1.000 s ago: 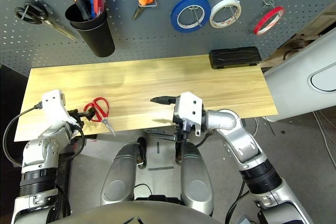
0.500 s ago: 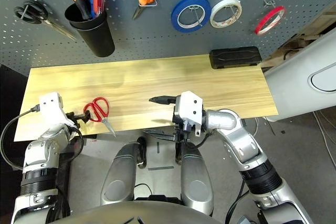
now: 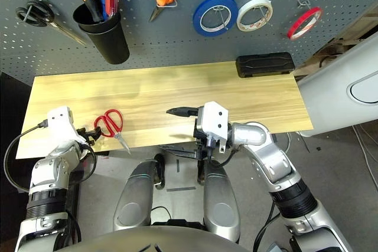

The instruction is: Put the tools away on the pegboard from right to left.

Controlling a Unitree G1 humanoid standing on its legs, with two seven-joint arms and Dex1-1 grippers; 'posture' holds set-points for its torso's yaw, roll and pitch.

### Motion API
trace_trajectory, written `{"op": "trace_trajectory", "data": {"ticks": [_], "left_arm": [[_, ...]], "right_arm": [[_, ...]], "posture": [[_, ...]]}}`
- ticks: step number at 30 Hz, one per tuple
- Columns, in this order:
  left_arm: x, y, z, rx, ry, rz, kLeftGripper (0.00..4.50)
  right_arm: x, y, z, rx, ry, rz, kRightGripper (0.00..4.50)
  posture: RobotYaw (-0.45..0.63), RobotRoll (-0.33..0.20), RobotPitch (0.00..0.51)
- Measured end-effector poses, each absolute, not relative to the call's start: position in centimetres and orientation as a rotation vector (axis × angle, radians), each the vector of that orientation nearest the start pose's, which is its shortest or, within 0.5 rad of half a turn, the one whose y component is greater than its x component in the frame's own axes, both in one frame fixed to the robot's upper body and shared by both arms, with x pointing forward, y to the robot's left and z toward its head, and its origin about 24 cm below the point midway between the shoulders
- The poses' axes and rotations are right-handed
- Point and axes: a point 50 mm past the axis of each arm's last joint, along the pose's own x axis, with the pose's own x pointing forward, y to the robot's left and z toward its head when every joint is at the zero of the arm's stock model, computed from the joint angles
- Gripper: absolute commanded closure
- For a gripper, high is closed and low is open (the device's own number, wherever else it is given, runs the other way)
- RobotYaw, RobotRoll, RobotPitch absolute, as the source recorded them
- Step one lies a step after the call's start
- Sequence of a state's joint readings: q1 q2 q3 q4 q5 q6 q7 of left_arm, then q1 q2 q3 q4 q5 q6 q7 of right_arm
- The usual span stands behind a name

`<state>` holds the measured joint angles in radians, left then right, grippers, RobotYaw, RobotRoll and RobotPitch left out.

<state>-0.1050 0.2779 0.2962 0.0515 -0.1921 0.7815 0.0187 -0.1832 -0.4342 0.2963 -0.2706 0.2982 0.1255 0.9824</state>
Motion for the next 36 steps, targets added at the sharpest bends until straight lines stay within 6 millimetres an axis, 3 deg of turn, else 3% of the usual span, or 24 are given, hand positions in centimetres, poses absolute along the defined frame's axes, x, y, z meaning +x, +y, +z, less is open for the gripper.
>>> {"op": "trace_trajectory", "data": {"ticks": [4, 5, 13, 26, 36], "left_arm": [[24.4, 26.6, 1.3, -0.042, 0.657, 0.298, 4.42], [24.4, 26.6, 1.3, -0.038, 0.658, 0.299, 4.47], [24.8, 26.4, 1.7, -0.044, 0.641, 0.293, 4.47], [27.3, 25.9, 4.7, -0.066, 0.509, 0.266, 4.47], [27.0, 28.3, 9.6, -0.004, 0.331, 0.291, 4.47]], "right_arm": [[23.0, -9.8, 11.1, -0.242, -0.113, 1.381, 0.00], [23.0, -9.8, 11.1, -0.243, -0.114, 1.381, 0.00], [23.0, -9.8, 11.1, -0.243, -0.112, 1.380, 0.00], [23.0, -10.0, 11.1, -0.248, -0.109, 1.377, 0.00], [24.5, -12.0, 12.7, -0.228, -0.174, 1.310, 0.00]], "posture": [[-0.01, 0.000, 0.330], [-0.01, 0.000, 0.330], [-0.01, 0.000, 0.328], [0.00, 0.000, 0.322], [0.02, 0.000, 0.252]]}}
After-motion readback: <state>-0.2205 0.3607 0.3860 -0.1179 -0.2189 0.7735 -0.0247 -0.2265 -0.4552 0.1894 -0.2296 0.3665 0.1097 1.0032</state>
